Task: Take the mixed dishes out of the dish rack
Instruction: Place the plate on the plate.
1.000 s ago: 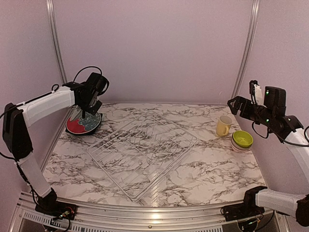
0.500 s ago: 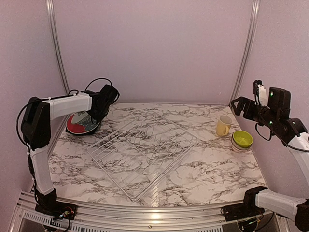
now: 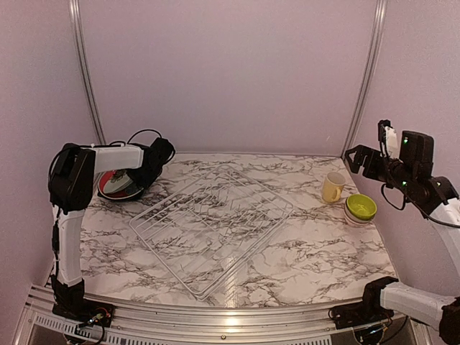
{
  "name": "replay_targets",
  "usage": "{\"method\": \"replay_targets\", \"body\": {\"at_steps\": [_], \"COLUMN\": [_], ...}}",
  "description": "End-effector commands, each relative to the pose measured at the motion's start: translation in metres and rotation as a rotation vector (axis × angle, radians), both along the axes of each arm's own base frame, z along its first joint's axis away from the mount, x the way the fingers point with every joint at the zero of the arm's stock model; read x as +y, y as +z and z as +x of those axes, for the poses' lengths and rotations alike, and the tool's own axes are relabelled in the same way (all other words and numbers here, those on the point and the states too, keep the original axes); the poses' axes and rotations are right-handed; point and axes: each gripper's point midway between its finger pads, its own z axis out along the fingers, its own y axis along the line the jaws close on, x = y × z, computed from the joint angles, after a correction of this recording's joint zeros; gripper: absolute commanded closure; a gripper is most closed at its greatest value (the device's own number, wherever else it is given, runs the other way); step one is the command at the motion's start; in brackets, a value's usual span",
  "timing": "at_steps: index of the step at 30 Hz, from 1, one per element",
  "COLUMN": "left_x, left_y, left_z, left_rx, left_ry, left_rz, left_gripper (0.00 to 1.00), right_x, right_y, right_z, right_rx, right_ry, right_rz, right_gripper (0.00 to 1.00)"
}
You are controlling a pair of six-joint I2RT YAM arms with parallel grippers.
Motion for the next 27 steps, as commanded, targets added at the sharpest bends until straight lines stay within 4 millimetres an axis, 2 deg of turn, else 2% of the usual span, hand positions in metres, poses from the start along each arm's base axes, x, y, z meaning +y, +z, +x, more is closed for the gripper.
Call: {"method": "replay_targets", "body": {"at_steps": [1,6,7,10,13,16,21,27], "left_x": [0.007,0.008,0.007,-0.002,-0.008,-0.011,-0.005,0.001], "left_y": [0.02,0.02,0.02,0.017,0.016,0.014,0.013,0.008], "left_z": [0.005,0.0,-0.002,-0.009,-0.015,-0.02,-0.023,-0.031], "left_rx": [-0.058,-0.034,-0.022,0.014,0.039,0.057,0.067,0.092], "left_ry": [0.033,0.033,0.028,0.007,-0.005,-0.002,0.041,0.093], "left_rz": [0.046,0.038,0.017,-0.085,-0.166,-0.261,-0.449,-0.721], "left_gripper": [0.95,0.6,0.56,0.33,0.17,0.09,0.02,0.01], "right_x": [-0.005,-0.003,-0.003,-0.001,-0.001,0.0,0.002,0.002], "right_y": [0.012,0.012,0.012,0.013,0.012,0.01,0.012,0.014], "right_z": [-0.006,-0.005,-0.005,-0.004,-0.004,-0.003,-0.002,-0.002], "right_rx": [-0.024,-0.021,-0.022,-0.026,-0.024,-0.017,-0.022,-0.025], "right_ry": [-0.018,-0.009,-0.009,-0.002,-0.001,0.003,0.008,0.013], "right_rz": [-0.011,-0.003,-0.002,0.002,0.003,0.005,0.01,0.01], "right_gripper": [0.01,0.02,0.02,0.01,0.01,0.01,0.01,0.01]}}
